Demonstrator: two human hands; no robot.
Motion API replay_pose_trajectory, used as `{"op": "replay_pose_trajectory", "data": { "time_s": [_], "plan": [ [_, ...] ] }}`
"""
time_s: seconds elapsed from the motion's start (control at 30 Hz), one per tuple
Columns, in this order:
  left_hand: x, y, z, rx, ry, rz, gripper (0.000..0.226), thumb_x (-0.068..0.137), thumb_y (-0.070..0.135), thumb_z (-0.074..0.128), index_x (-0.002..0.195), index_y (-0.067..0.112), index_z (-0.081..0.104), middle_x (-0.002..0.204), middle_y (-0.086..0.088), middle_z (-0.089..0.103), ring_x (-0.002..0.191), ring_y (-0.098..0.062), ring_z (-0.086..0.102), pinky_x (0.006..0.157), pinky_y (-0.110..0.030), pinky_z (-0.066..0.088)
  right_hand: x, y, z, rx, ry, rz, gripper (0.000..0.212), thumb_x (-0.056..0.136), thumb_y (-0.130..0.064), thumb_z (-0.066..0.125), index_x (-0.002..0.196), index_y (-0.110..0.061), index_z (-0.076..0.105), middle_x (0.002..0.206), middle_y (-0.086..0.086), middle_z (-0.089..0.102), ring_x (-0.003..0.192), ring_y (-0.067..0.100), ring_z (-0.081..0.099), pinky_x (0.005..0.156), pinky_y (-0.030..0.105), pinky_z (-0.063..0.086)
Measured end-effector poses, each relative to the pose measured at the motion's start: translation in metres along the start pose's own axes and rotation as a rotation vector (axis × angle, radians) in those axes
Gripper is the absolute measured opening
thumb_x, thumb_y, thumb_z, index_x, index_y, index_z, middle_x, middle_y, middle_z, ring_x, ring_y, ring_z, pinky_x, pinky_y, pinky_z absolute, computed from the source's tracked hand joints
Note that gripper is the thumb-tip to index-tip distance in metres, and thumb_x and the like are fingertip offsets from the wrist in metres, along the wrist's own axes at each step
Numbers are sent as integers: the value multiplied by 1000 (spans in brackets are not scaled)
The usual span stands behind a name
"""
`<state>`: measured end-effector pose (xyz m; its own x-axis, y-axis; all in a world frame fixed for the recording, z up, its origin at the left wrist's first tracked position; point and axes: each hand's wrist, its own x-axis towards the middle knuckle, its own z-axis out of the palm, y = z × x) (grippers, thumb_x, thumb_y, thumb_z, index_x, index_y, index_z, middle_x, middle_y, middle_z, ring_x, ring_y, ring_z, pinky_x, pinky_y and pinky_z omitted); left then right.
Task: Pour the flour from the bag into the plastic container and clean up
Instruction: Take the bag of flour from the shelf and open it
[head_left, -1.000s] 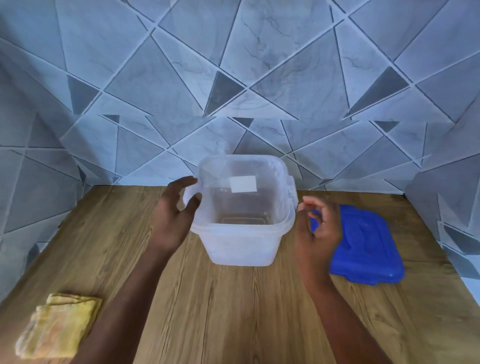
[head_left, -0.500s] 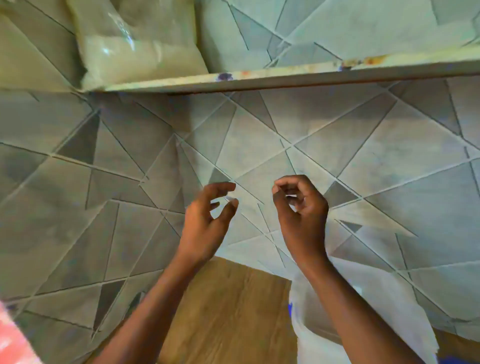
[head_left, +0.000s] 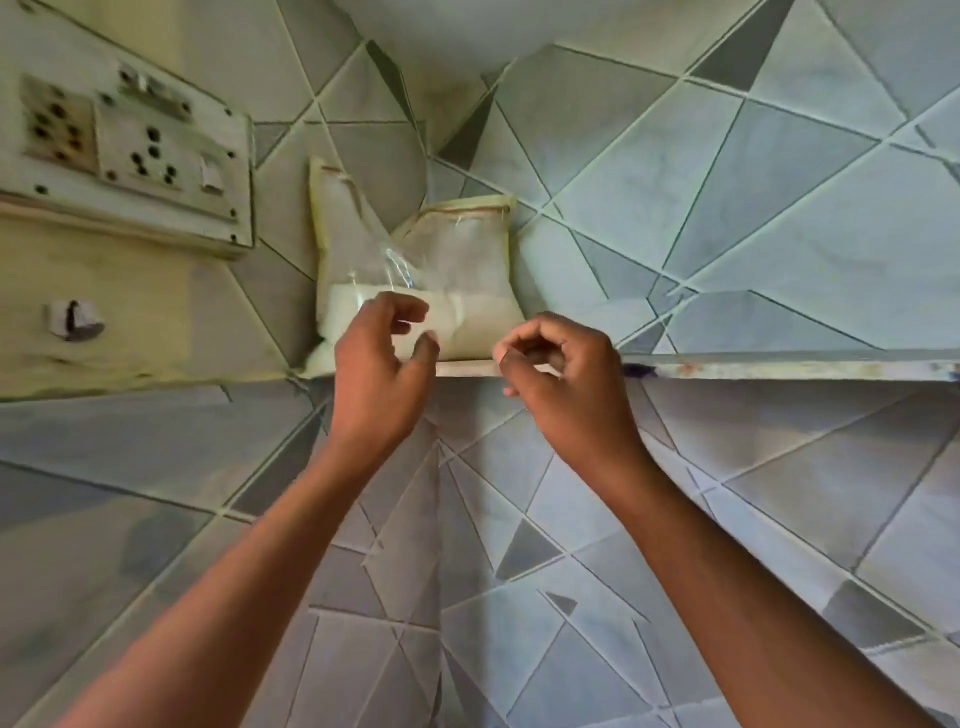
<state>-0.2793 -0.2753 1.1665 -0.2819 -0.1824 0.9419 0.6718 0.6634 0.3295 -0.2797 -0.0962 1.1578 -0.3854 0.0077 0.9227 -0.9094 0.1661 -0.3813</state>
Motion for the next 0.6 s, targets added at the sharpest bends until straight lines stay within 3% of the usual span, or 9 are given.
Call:
{"op": "replay_pose_trajectory", "data": {
  "time_s": [0.17, 0.27, 0.33, 0.4, 0.47, 0.6],
  "plan": [
    [110, -44, 8, 234, 66, 16, 50, 82, 18, 61, 130, 7, 50, 133, -15, 51, 121, -35, 51, 102, -43, 43, 75, 7, 35, -183, -76, -5, 6, 81, -17, 73, 77, -15, 70, 68, -8, 69, 64, 9, 67, 67, 31, 58],
    [169, -70, 15, 361, 118, -156, 67, 82, 27, 65, 141, 5, 39, 145, -19, 40, 132, -39, 41, 105, -47, 39, 116, 21, 49, -282, -157, 15, 7, 80, -23, 74, 80, -21, 68, 72, -6, 69, 64, 10, 66, 65, 24, 51],
    [197, -82, 22, 417, 154, -301, 73, 81, 35, 66, 141, 3, 37, 144, -19, 39, 133, -38, 40, 101, -50, 41, 138, 34, 56, -306, -197, 46, 16, 80, -26, 75, 92, -24, 65, 79, -3, 70, 70, 15, 68, 70, 29, 55],
    [216, -88, 32, 387, 219, -396, 74, 79, 39, 68, 137, 2, 40, 137, -19, 44, 127, -38, 45, 96, -50, 43, 157, 48, 61, -320, -234, 71, 28, 80, -29, 76, 102, -27, 60, 81, -1, 70, 73, 17, 68, 72, 34, 57],
    [226, -90, 41, 281, 310, -477, 72, 78, 41, 70, 134, 3, 43, 133, -19, 52, 122, -39, 52, 95, -49, 46, 172, 62, 63, -369, -262, 83, 34, 79, -33, 75, 107, -31, 55, 80, -2, 71, 74, 13, 67, 67, 31, 53],
    [232, -92, 48, 99, 289, -498, 42, 93, 32, 62, 125, 5, 60, 126, -19, 62, 116, -39, 60, 96, -47, 52, 195, 81, 64, -472, -195, 105, 42, 79, -31, 75, 114, -29, 52, 87, 1, 68, 83, 12, 65, 61, 23, 41]
  ]
}}
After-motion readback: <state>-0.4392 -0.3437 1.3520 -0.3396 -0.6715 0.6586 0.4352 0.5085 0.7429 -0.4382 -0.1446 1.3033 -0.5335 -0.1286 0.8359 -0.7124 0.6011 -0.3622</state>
